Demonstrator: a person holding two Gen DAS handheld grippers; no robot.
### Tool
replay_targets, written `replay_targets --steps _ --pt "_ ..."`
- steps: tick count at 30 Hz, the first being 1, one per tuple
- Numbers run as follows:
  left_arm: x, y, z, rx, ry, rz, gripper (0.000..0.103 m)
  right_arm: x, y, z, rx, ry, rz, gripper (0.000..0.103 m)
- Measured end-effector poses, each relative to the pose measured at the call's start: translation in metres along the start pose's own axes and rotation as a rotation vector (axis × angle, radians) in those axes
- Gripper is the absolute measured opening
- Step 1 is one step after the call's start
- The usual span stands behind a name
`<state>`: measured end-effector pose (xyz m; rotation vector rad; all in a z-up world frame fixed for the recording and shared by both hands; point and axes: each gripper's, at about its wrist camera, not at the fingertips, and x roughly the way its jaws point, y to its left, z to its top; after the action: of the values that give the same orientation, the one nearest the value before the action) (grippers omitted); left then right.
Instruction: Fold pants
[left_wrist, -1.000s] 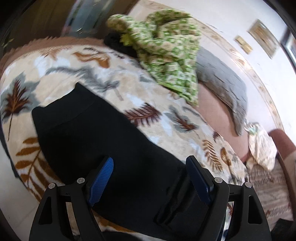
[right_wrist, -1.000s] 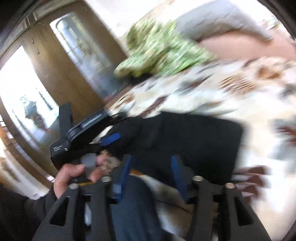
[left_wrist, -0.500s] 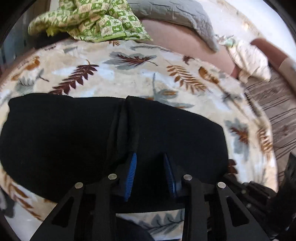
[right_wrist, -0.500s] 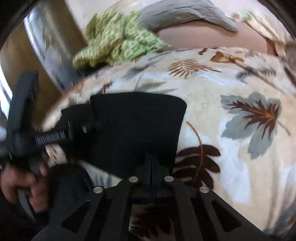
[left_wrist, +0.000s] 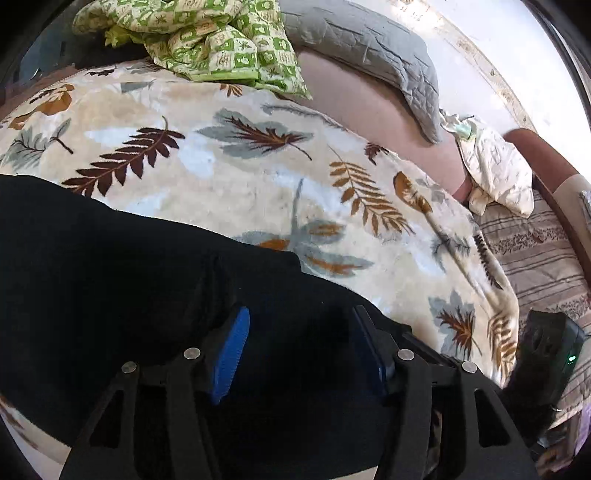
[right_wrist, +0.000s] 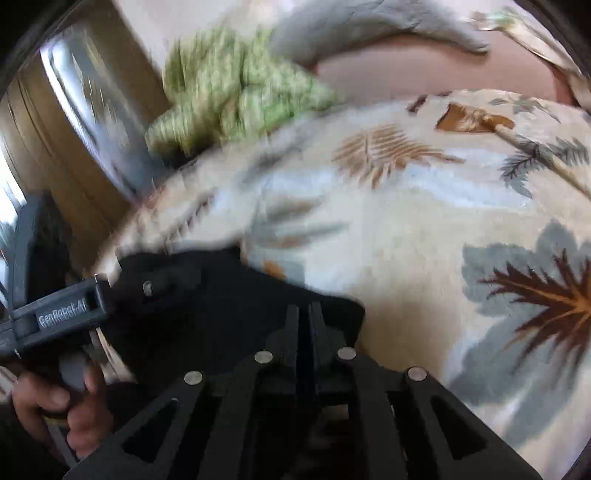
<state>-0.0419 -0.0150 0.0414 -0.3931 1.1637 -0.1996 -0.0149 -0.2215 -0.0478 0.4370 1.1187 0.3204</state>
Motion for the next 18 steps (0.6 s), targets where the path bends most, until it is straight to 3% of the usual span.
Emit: replay_targets --steps 2,4,8,10,11,15,18 --pt "-0.002 0.003 -0.001 -0.005 -0.004 -0.016 0.057 -0.005 -0.007 -0.001 0.042 -0.015 0.040 0.005" --pt "-0.006 0.011 -0.003 -0.031 -0.015 -0.077 0.067 -0.012 -0.010 -0.003 0.068 -0.050 0.048 0.002" --pt "-0.016 0.032 -0.001 -0.111 -0.049 -0.193 0.069 -0.038 -0.018 -0.004 0.082 -0.184 -0.111 0.011" --pt "-0.028 0.043 -0.003 -0.120 -0.099 -0.221 0.068 -0.040 -0.028 -0.005 0.117 -0.178 -0.226 0.016" --pt "-0.039 0.047 -0.004 -0.124 -0.125 -0.241 0.068 -0.036 -0.038 -0.009 0.154 -0.139 -0.305 0.027" --pt "-0.093 0.091 -0.023 -0.184 -0.216 -0.316 0.075 -0.039 -0.058 -0.014 0.263 -0.152 -0.246 0.024" --pt "-0.129 0.156 -0.048 -0.351 -0.261 -0.320 0.078 -0.039 -0.056 -0.016 0.256 -0.156 -0.254 0.026"
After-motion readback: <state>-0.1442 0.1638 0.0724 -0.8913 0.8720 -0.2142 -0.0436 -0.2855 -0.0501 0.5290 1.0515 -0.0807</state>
